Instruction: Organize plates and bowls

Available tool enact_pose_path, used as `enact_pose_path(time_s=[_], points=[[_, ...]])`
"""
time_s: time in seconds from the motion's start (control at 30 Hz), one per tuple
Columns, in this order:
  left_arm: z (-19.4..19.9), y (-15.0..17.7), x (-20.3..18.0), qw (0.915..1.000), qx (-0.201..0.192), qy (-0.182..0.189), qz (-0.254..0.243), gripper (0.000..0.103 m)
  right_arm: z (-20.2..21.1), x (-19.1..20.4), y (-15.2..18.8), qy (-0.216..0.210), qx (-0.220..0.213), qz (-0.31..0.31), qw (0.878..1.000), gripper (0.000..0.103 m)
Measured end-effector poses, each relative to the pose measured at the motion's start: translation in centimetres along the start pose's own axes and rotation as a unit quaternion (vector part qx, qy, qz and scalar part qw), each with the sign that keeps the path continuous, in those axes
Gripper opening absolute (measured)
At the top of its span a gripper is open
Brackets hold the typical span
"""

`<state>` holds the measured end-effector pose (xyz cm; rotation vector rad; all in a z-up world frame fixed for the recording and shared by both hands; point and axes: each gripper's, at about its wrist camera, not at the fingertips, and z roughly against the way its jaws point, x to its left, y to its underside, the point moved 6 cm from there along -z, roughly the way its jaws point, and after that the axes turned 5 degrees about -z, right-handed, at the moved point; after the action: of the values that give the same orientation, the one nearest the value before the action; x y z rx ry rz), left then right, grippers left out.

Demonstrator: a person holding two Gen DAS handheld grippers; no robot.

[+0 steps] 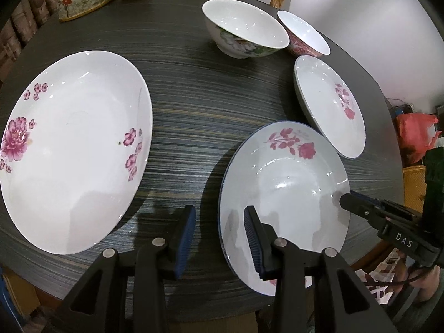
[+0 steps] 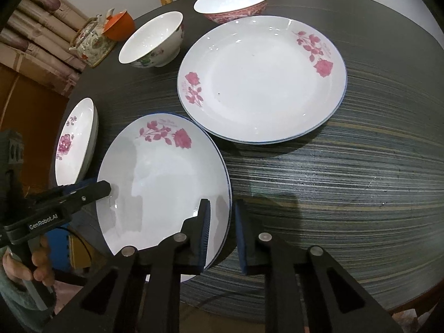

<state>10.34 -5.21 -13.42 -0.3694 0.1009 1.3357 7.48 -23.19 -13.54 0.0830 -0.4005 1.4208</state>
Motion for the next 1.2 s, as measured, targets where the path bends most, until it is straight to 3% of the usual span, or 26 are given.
enact_pose_path(time_s=[0.13, 0.2, 0.3, 0.57, 1.2], points=[[0.0, -0.1, -0.2, 1.0, 0.0, 0.002, -0.001, 0.035, -0.2, -0.1, 0.1, 0.0, 0.001, -0.003, 1.0, 0.015], [0.0, -0.1, -0.3, 1.0, 0.0, 0.004, -0.001, 0.028, -0.4, -0.1, 0.1, 0.001, 0.004, -0.005, 1.0, 0.014], [-0.1, -0.1, -0.5, 1.0, -0.002, 0.007, -0.007, 0.026, -0.6, -0.3, 0.2, 0.001, 0.004, -0.008, 1.0, 0.012], [-0.2, -0.1, -0.3, 0.9999, -0.006, -0.006, -0.014, 0.009, -0.9, -0.4, 0.2, 0.008, 0.003, -0.009, 1.0, 0.009], [0.9, 0.0, -0.7, 0.999, -0.025, -0.02, -0.031, 0.008, -0.5, 0.5, -0.3, 0.021, -0.019, -0.013, 1.0, 0.009]])
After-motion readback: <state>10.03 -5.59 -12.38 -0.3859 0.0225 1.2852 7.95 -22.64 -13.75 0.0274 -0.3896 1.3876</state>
